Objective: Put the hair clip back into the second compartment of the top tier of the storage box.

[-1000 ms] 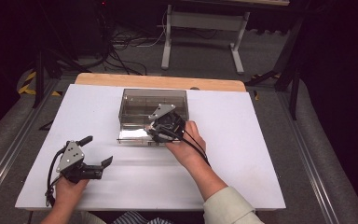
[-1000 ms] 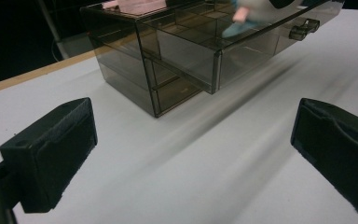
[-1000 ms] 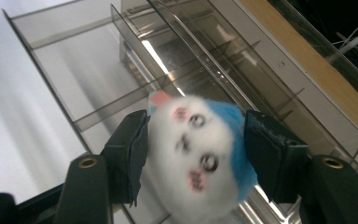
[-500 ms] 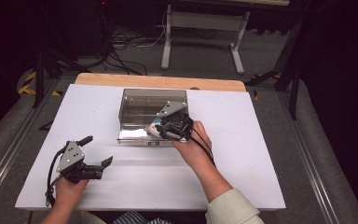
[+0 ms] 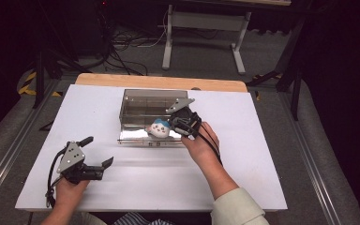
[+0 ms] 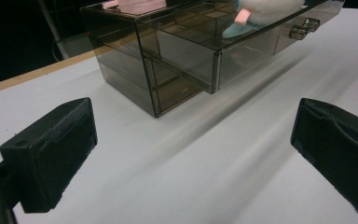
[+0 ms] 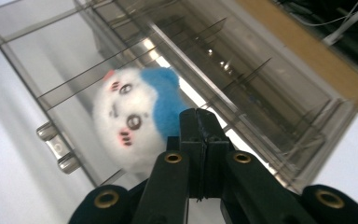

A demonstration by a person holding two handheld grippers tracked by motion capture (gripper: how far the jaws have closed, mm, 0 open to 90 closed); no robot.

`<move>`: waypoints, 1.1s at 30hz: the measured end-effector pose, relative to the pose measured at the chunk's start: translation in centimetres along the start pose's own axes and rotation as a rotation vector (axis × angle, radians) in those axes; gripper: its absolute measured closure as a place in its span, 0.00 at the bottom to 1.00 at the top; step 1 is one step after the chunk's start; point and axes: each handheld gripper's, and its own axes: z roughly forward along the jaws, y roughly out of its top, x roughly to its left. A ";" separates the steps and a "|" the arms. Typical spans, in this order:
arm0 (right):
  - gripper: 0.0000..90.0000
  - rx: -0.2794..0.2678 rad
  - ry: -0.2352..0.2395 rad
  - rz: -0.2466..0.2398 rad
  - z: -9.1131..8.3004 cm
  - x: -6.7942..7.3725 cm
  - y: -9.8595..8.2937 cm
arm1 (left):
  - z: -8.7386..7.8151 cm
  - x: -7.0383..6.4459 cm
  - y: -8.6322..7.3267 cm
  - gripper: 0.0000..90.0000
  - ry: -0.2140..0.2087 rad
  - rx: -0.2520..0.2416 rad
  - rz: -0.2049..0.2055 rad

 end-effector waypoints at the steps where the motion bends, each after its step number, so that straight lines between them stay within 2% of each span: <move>1: 1.00 0.007 0.007 -0.002 0.1 0.2 0.0 | 0.0 0.0 0.0 0.01 0.000 0.002 0.007; 4: 1.00 0.015 0.024 -0.012 0.0 0.7 0.0 | 0.0 0.0 0.0 0.01 0.001 0.002 0.006; 8: 1.00 0.025 0.073 -0.015 -0.5 1.0 -0.1 | 0.0 0.0 0.0 0.01 -0.002 0.001 -0.002; 19: 1.00 0.050 0.141 -0.006 -0.4 1.4 -0.4 | 0.0 0.0 0.0 0.01 -0.002 0.002 -0.001; 28: 1.00 0.060 0.148 -0.007 -0.3 1.5 -0.6 | 0.0 0.0 0.0 0.01 0.001 0.000 0.000; 33: 1.00 0.009 0.125 0.006 -1.3 0.9 -0.3 | 0.0 0.0 0.0 0.01 -0.001 0.002 0.000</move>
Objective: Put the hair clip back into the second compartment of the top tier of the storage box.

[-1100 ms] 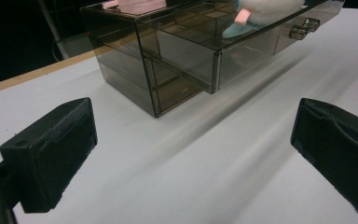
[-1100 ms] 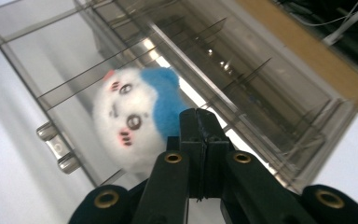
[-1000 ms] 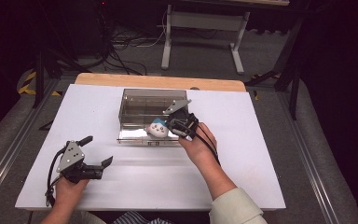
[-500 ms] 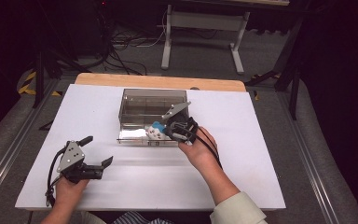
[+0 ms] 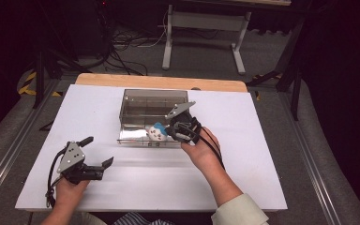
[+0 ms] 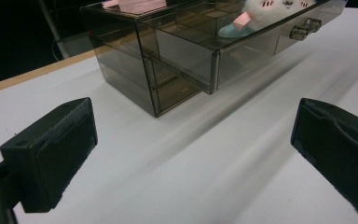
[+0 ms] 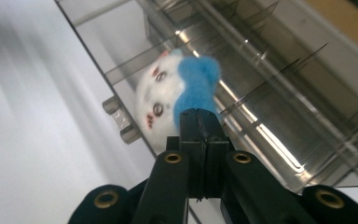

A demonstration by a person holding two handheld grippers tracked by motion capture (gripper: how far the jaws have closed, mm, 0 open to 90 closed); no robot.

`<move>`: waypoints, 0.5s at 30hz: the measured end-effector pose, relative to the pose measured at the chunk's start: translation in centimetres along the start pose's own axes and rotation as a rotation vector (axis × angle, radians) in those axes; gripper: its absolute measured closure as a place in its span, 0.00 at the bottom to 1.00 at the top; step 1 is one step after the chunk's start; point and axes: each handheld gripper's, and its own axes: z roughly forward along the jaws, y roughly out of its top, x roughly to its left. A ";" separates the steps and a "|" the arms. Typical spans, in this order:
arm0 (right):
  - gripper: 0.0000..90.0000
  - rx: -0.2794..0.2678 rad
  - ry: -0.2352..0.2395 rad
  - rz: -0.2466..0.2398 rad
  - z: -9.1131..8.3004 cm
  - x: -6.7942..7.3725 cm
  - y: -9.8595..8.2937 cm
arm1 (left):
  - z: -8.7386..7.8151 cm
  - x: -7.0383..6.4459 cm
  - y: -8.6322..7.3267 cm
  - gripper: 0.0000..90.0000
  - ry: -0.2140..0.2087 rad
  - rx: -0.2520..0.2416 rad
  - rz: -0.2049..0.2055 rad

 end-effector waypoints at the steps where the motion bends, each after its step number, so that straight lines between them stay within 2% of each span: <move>1: 1.00 -0.011 -0.003 -0.004 -0.1 0.0 0.1 | 0.0 0.0 0.0 0.01 0.000 0.000 0.000; 3: 1.00 -0.044 -0.008 -0.006 -0.1 0.1 0.4 | 0.0 0.0 0.0 0.01 0.003 0.000 0.003; 6: 1.00 -0.056 -0.021 -0.013 0.4 0.3 0.8 | 0.0 0.0 0.0 0.01 0.002 0.001 0.006; 9: 1.00 -0.040 -0.017 -0.010 1.3 0.5 1.0 | 0.0 0.0 0.0 0.01 -0.002 -0.001 -0.002; 10: 1.00 -0.022 -0.033 -0.016 1.9 0.7 1.1 | 0.0 0.0 0.0 0.01 -0.001 -0.002 0.000; 15: 1.00 0.004 -0.054 -0.022 2.3 0.6 1.1 | 0.0 0.0 0.0 0.01 -0.003 0.000 0.000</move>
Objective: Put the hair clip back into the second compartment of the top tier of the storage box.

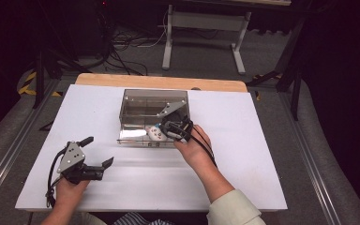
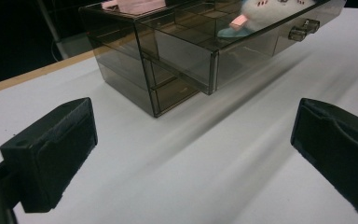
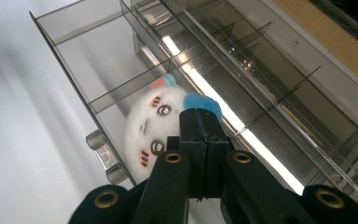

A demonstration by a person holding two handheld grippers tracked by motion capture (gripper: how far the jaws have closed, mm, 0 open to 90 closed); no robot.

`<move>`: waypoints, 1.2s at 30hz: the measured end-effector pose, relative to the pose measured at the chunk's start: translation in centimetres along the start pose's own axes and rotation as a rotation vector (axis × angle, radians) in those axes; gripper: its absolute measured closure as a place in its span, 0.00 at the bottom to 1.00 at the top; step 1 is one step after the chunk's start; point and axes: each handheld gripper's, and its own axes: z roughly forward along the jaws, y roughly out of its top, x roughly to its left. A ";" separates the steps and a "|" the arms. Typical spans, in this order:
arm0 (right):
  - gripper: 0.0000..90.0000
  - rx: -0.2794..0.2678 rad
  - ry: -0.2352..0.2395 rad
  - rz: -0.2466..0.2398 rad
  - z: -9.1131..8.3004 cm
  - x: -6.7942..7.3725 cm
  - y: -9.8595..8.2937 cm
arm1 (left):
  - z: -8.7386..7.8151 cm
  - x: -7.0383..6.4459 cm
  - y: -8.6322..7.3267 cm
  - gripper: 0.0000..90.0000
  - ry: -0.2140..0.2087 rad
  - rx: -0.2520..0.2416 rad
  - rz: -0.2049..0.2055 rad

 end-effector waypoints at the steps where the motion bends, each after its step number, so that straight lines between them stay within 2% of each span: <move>1: 1.00 0.009 -0.011 -0.009 0.1 0.0 0.0 | 0.0 0.0 0.0 0.01 0.001 -0.001 -0.001; 3: 1.00 0.019 -0.025 -0.023 0.2 0.2 -0.1 | 0.0 0.0 0.0 0.01 0.000 0.000 -0.001; 11: 1.00 0.024 -0.027 -0.018 0.5 0.1 -0.2 | 0.0 0.0 0.0 0.01 0.004 0.005 0.011; 19: 1.00 0.056 -0.056 -0.034 1.2 0.4 -0.1 | 0.0 0.0 0.0 0.01 0.003 0.004 0.011; 27: 1.00 0.042 -0.076 -0.044 1.5 0.4 -0.1 | 0.0 0.0 0.0 0.01 0.003 0.001 0.003; 32: 1.00 -0.005 -0.073 -0.017 0.5 -0.1 -0.2 | 0.0 0.0 0.0 0.01 0.000 -0.002 -0.002; 36: 1.00 -0.043 -0.048 0.000 -0.8 -0.3 -0.2 | 0.0 0.0 0.0 0.01 0.000 0.001 -0.001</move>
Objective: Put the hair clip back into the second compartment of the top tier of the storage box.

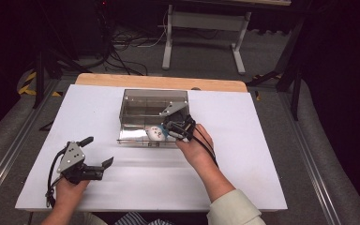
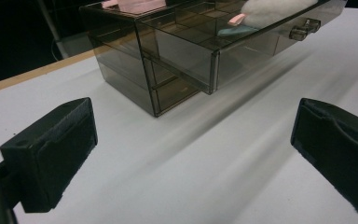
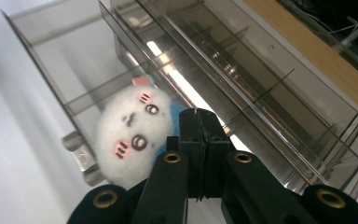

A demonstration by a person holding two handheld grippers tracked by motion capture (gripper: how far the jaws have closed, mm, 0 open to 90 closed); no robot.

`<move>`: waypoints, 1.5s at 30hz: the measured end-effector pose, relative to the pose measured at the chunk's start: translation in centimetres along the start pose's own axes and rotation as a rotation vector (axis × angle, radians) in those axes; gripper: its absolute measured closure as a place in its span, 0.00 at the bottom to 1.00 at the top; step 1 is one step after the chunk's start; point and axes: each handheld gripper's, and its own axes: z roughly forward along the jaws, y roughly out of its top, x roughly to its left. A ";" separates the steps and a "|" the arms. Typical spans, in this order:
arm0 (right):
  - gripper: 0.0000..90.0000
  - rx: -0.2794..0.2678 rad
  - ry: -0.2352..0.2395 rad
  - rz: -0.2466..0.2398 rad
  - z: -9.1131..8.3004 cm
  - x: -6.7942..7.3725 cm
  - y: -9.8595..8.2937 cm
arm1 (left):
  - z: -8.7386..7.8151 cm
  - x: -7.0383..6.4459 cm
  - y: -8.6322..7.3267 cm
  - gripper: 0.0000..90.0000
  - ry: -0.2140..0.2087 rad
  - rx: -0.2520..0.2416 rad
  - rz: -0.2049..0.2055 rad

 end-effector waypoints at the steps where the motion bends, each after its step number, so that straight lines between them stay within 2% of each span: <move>1: 1.00 -0.004 0.015 0.006 -0.3 0.0 0.0 | 0.0 0.0 0.0 0.01 0.000 0.000 0.000; 2: 1.00 -0.004 0.055 0.015 -0.6 0.0 -0.1 | 0.0 0.0 0.0 0.01 0.001 0.000 0.000; 7: 1.00 0.036 0.098 0.019 -0.2 0.3 -0.3 | 0.0 0.0 0.0 0.01 0.004 0.003 0.006; 10: 1.00 0.065 0.096 0.014 0.5 0.5 -0.5 | 0.0 0.0 0.0 0.01 0.005 0.003 0.011; 18: 1.00 0.079 0.114 0.027 1.0 0.3 -0.6 | 0.0 0.0 0.0 0.01 0.006 0.004 0.011; 21: 1.00 0.087 0.103 0.011 1.2 0.6 -0.5 | 0.0 0.0 0.0 0.01 0.004 0.004 0.011; 30: 1.00 0.093 0.100 0.008 1.4 0.6 -0.5 | 0.0 0.0 0.0 0.01 0.006 0.005 0.011; 37: 1.00 0.069 0.091 0.005 1.0 0.6 -0.6 | 0.0 0.0 0.0 0.01 0.005 0.003 0.009; 41: 1.00 0.027 0.080 0.012 0.0 0.4 -0.7 | 0.0 0.0 0.0 0.01 0.004 0.002 0.009; 42: 1.00 -0.001 0.081 0.012 -0.7 0.3 -0.7 | 0.0 0.0 0.0 0.01 0.003 0.002 0.008; 45: 1.00 -0.013 0.094 0.014 -1.2 0.3 -0.8 | 0.0 0.0 0.0 0.01 0.003 0.003 0.008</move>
